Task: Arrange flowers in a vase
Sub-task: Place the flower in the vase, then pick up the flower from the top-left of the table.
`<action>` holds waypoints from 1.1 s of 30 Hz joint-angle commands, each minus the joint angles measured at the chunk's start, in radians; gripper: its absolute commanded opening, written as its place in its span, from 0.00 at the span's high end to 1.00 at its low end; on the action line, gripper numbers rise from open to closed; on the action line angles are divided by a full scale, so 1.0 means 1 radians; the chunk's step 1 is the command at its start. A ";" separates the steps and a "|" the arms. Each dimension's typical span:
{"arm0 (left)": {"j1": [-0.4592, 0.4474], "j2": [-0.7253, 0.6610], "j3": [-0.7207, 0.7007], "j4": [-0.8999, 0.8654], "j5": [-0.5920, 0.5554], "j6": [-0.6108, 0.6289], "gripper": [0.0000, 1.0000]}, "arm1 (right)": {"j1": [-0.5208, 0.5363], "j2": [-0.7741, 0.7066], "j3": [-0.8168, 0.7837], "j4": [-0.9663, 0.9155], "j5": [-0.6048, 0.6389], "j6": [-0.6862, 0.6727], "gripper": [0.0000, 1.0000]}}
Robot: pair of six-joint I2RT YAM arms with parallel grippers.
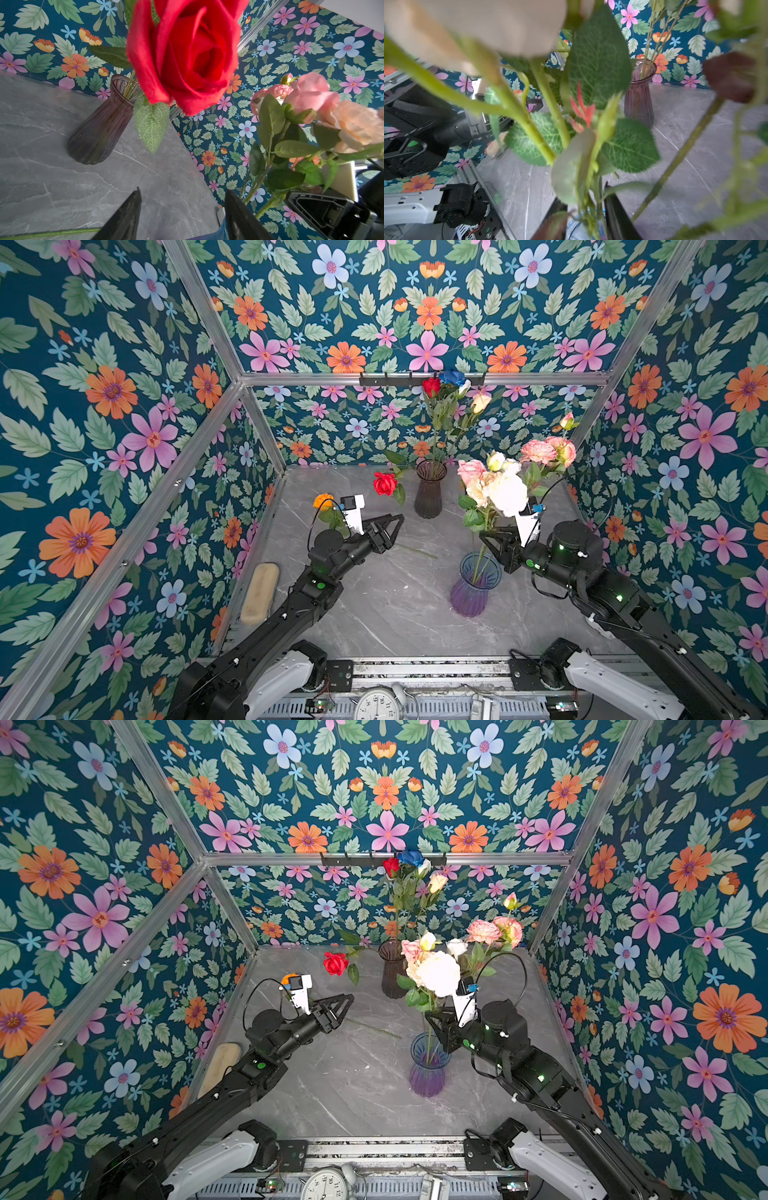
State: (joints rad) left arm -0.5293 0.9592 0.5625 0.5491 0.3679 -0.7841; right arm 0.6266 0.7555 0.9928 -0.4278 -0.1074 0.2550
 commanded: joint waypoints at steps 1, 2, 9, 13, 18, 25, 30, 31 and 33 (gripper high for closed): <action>0.007 -0.022 -0.005 0.004 0.005 0.011 0.34 | 0.003 -0.054 -0.006 -0.005 0.085 -0.015 0.50; 0.009 -0.028 -0.007 -0.002 0.003 0.012 0.34 | 0.004 -0.073 -0.008 -0.017 0.101 -0.017 0.47; 0.012 -0.023 -0.023 -0.022 -0.021 -0.003 0.34 | 0.004 -0.177 -0.021 -0.120 0.159 -0.011 0.35; 0.012 0.007 -0.013 -0.177 -0.172 -0.034 0.35 | 0.003 -0.229 -0.041 -0.158 0.166 0.005 0.34; 0.014 0.082 0.054 -0.461 -0.426 -0.101 0.34 | 0.004 -0.314 -0.103 -0.198 0.146 0.057 0.34; 0.049 0.380 0.321 -0.929 -0.697 -0.200 0.38 | 0.003 -0.491 -0.250 -0.258 0.161 0.219 0.37; 0.107 0.572 0.441 -0.991 -0.641 -0.184 0.41 | 0.003 -0.577 -0.377 -0.261 0.144 0.328 0.38; 0.119 0.589 0.441 -0.969 -0.614 -0.191 0.41 | 0.003 -0.587 -0.418 -0.241 0.126 0.358 0.39; 0.143 0.631 0.453 -0.948 -0.571 -0.206 0.42 | 0.002 -0.600 -0.503 -0.182 0.072 0.400 0.41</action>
State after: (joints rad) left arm -0.4061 1.5558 0.9993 -0.3599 -0.2390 -0.9668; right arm 0.6292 0.1669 0.5529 -0.6682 0.0238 0.5579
